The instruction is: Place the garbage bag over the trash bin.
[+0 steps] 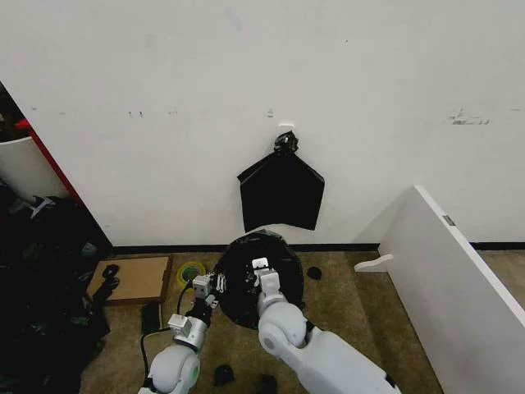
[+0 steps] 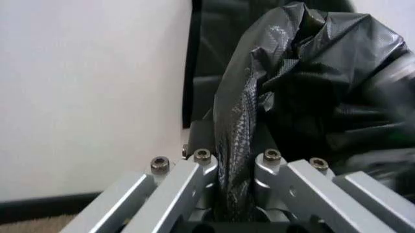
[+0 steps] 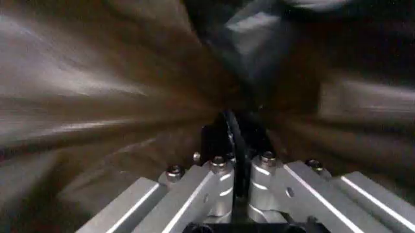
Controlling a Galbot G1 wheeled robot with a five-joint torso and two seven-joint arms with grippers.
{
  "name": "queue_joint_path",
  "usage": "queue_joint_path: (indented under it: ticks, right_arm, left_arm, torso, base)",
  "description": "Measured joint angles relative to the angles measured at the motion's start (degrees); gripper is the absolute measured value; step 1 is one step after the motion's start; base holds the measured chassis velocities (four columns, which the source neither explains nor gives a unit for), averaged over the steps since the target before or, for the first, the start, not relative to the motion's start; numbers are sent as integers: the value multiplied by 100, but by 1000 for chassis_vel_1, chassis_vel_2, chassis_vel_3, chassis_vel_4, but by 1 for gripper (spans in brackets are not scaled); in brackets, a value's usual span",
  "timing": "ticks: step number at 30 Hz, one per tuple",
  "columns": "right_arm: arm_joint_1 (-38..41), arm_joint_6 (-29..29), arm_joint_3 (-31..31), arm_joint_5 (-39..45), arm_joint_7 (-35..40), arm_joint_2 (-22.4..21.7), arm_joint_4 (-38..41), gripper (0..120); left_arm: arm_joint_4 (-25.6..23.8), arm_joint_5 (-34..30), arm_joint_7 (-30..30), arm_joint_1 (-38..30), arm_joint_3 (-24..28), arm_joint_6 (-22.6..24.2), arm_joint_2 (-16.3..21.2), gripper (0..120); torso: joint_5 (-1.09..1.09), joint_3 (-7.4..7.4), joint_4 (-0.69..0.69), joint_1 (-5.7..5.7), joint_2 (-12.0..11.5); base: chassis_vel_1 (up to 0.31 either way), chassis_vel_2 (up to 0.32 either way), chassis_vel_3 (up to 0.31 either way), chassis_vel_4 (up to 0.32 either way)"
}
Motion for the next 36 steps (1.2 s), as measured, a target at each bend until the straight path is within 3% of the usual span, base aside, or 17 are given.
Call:
queue_joint_path:
  ticks: [11, 29, 36]
  right_arm:
    - [221, 98, 87, -418, -178, 533, -862, 0]
    - [278, 246, 334, -1023, -385, 318, -1222, 0]
    - [-55, 554, 94, -1052, -642, 63, -560, 0]
  left_arm:
    - [-373, 9, 151, 256, -38, -49, 86, 3]
    - [-370, 104, 199, 316, -122, -126, 126, 3]
    - [-346, 91, 178, 277, -133, -126, 127, 3]
  torso:
    - [0, 0, -1, 0, 0]
    - [1, 0, 0, 0, 0]
    - [1, 0, -1, 0, 0]
  base:
    - [0, 0, 0, 0]
    - [0, 0, 0, 0]
    - [0, 0, 0, 0]
